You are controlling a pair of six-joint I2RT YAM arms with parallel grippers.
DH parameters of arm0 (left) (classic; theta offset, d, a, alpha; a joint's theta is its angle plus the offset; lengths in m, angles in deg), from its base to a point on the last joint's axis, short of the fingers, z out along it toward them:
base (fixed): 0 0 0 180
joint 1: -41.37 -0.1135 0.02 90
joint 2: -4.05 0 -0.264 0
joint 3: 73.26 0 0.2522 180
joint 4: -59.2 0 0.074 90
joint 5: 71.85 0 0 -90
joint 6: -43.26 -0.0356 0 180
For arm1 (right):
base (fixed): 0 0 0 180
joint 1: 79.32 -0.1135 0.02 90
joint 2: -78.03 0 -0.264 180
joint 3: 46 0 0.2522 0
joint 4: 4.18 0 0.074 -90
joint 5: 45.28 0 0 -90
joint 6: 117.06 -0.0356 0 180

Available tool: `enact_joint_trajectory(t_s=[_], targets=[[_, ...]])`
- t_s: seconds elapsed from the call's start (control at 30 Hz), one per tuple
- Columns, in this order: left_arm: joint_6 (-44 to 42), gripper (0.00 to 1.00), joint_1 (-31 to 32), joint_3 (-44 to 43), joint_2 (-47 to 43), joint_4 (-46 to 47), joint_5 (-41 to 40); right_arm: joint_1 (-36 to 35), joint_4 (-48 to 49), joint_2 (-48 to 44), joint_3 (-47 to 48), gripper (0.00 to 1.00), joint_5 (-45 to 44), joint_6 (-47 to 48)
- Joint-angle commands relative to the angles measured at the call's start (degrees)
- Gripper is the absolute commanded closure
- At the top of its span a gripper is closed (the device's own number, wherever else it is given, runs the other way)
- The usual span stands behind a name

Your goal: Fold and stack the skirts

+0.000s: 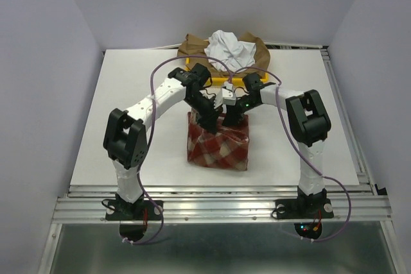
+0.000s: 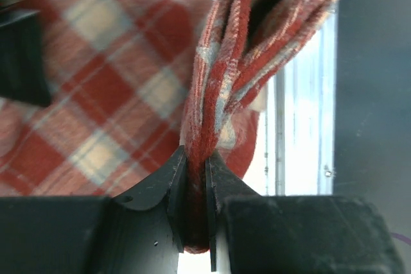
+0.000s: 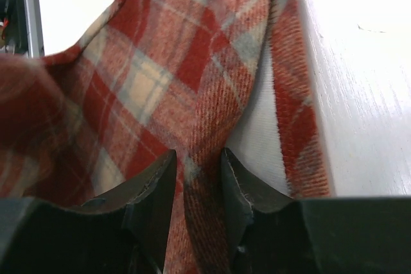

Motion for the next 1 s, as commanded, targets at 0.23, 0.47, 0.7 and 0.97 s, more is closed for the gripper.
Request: enact_joint_trajectory(t_s=[0.23, 0.47, 0.7, 0.97], targets=[[-3.18, 1.0, -8.47, -18.25, 12.06, -3.55, -0.38, -0.52, -1.95, -0.88, 0.03, 0.63, 2.89, 3.33], [-3.27, 1.0, -9.09, -23.11, 16.82, -2.23, -3.46, -0.52, -2.39, 0.27, 1.18, 0.63, 2.98, 3.42], [-5.29, 1.0, -9.18, -20.74, 17.26, 1.29, -4.96, 0.01, -2.65, 1.5, 6.96, 0.48, 1.93, -1.14], [-9.16, 1.0, -9.27, -9.59, 10.5, -0.12, -2.67, 3.18, -2.83, 1.76, 19.89, 0.4, -1.85, -7.47]])
